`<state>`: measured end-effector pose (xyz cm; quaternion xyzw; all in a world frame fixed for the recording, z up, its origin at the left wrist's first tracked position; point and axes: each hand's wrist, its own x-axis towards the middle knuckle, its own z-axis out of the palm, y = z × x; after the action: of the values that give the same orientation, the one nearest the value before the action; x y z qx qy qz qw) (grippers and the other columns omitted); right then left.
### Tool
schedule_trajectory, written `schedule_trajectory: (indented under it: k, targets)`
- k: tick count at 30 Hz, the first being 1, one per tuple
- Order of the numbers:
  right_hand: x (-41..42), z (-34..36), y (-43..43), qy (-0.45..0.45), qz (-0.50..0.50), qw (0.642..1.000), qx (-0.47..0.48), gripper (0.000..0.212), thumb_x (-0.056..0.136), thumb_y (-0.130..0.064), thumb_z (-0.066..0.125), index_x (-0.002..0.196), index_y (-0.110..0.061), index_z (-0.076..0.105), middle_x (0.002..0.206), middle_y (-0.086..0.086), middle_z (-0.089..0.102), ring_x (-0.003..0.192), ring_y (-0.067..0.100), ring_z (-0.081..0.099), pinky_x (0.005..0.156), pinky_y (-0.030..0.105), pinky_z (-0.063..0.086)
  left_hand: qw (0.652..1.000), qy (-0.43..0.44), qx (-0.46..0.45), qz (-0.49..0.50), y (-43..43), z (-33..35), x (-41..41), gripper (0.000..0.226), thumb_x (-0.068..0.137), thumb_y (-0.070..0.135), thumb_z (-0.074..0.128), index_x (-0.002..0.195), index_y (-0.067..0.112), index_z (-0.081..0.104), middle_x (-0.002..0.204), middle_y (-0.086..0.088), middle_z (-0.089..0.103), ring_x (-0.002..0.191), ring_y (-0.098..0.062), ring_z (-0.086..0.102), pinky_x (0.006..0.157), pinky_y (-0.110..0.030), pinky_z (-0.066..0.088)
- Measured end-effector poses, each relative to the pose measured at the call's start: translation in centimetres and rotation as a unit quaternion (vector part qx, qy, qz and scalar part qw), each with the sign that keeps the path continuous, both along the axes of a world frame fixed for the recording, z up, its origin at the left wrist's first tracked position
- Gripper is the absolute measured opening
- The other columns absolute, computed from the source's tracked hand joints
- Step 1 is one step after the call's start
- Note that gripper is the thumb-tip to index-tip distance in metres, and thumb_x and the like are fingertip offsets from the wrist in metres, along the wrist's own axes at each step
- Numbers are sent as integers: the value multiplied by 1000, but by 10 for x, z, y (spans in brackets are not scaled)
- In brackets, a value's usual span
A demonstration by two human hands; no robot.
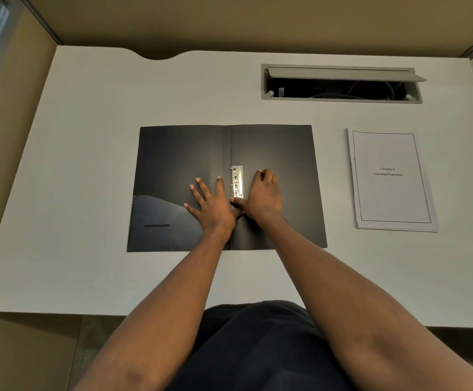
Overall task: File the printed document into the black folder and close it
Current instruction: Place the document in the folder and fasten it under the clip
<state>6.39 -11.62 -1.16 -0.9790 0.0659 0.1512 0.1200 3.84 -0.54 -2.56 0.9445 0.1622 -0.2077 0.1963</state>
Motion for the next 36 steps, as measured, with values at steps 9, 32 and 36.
schedule_trajectory:
  k: [9,32,36]
  targets:
    - [1,2,6,-5,-11,1000,-12,109,79,-70,69,153,0,30,149,15,39,137,28,39,110,36,42,1000,0,5,4,0,-4,1,97,90,53,70,164,31,12,173,-18,-13,159,-42,-17,122,-74,3]
    - [25,17,2,-80,-109,904,405,17,89,-9,76,104,0,77,96,12,78,84,14,71,70,6,51,1000,-6,13,-6,2,-1,-2,114,79,68,73,165,32,8,173,-17,-14,159,-41,-16,122,-72,3]
    - [52,20,5,-84,-81,920,375,19,92,-2,69,109,-1,77,104,13,78,91,19,73,85,17,57,1000,-4,21,-12,0,-1,-4,114,79,70,71,165,32,7,173,-17,-14,159,-41,-15,121,-72,3]
